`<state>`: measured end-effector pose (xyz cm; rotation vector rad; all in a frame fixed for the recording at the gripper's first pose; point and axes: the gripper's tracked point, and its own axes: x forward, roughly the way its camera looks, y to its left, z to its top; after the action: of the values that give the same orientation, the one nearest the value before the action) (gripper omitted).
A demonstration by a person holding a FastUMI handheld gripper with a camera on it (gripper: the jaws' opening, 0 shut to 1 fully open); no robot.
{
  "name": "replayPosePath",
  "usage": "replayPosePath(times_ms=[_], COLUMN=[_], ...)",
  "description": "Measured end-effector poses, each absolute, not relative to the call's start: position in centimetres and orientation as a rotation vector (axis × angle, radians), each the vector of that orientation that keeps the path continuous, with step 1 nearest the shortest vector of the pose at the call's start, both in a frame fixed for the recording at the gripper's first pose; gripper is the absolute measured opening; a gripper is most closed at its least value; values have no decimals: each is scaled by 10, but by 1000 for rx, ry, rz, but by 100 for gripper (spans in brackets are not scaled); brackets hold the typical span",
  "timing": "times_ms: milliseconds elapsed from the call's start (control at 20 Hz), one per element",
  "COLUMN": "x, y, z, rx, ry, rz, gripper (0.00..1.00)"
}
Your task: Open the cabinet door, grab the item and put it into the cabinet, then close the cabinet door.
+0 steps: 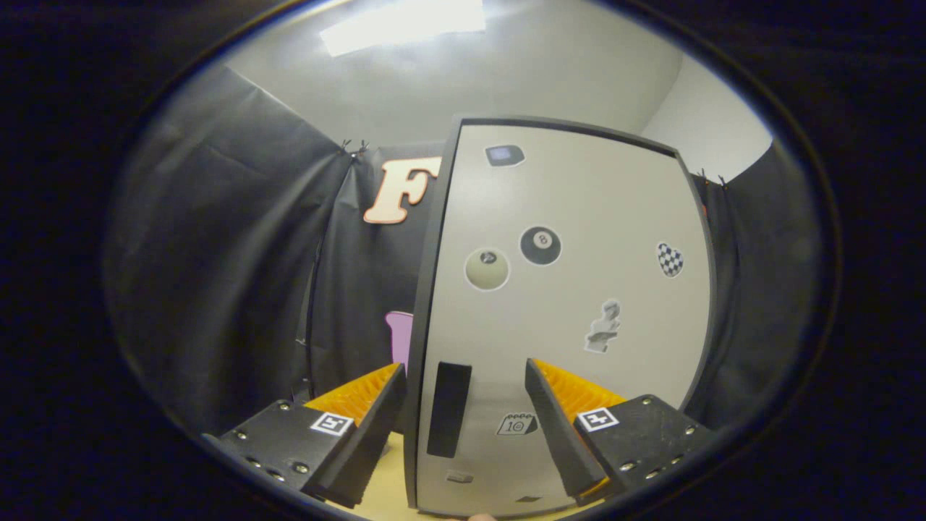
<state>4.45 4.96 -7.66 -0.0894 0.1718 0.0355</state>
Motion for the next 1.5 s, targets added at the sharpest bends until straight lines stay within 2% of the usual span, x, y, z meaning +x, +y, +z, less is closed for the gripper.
replayPosePath(times_ms=[250, 350, 500, 750, 850, 1000, 1050, 1450, 1500], x=[60, 65, 70, 79, 80, 81, 78, 77, 78], y=[61, 65, 71, 56, 56, 54, 56, 55, 55], z=[-118, -130, -144, -165, -165, -166, -165, -166, -166], rx=[-211, -235, -224, -105, -40, -60, -38, -31, -29], ry=[225, 244, 281, 347, 361, 361, 359, 367, 375], rz=[3, -6, -12, -61, -75, -74, -67, -67, -65], gripper=[97, 83, 78, 39, 32, 31, 19, 19, 9])
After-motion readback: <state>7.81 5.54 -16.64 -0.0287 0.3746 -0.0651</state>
